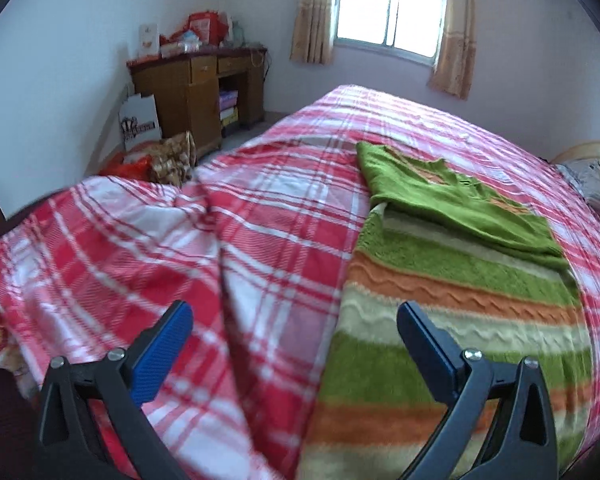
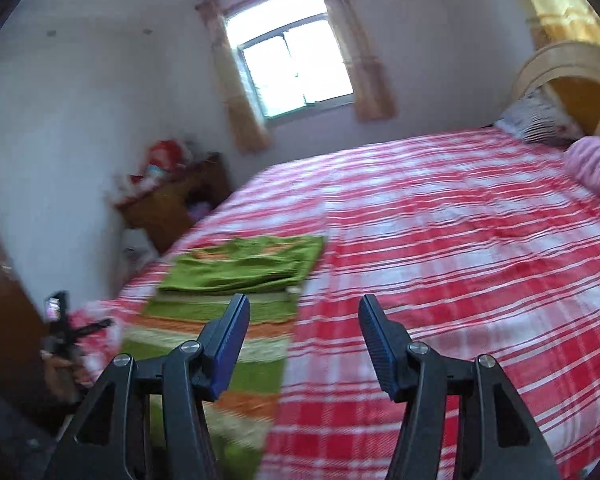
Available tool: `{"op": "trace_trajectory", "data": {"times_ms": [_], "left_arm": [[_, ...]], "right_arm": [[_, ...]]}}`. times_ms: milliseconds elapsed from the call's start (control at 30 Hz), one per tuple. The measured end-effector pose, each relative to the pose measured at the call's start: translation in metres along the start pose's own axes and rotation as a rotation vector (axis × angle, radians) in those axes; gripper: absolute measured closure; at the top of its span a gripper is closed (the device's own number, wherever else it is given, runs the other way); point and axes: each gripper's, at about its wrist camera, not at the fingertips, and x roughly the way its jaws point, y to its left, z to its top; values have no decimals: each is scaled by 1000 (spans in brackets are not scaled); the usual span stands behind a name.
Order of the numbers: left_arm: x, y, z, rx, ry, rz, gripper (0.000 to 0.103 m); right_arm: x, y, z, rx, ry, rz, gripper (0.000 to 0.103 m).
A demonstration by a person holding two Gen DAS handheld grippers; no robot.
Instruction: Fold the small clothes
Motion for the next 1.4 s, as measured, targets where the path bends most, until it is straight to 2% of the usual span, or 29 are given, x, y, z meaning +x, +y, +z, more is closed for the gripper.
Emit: {"op": "trace_trajectory", "data": {"times_ms": [67,133,167,267,367,433,533,633,867,1000,1033,1067,1100,1200,1267,1400], "left_arm": [[-18,1,-6,38,-22,-7,0],[-29,2,-11,76,-28,-29,0],[-34,0,-14,105,-36,-40,0],[-49,-3,-24,154,-64,-53,0],[-59,-3,-26,142,-78,-95,0],[-65,0,-24,127,-93,-121,0],[-70,4,-23,125,-121,-114,0],[-67,12,-22,95,-126,-110,0],[-58,20,-24,52,-106,-113,0],[-59,20,-24,42,-106,-127,0],[-58,20,-24,40,-106,-128,0],[-58,20,-24,37,-104,-128,0],[-57,20,-24,36,-103,-127,0],[-57,22,-23,32,-100,-117,0],[-59,25,-22,28,-107,-112,0],[-60,34,-17,1,-119,-108,0]], "right_arm": [[-4,9,-6,-16,51,117,45],[1,22,-17,-53,123,180,45],[5,26,-23,-67,149,183,45],[37,35,-58,-70,260,115,45],[86,28,-104,26,413,89,45],[108,29,-128,39,495,79,45],[126,40,-153,20,568,94,45],[141,49,-170,-20,619,67,45],[147,66,-182,-13,678,135,46],[156,52,-188,120,710,183,46],[158,51,-191,125,714,177,49],[158,51,-192,118,720,164,64],[159,51,-194,103,732,144,88],[158,52,-194,128,741,193,92],[153,58,-181,114,728,237,92],[149,71,-137,117,618,336,92]]}}
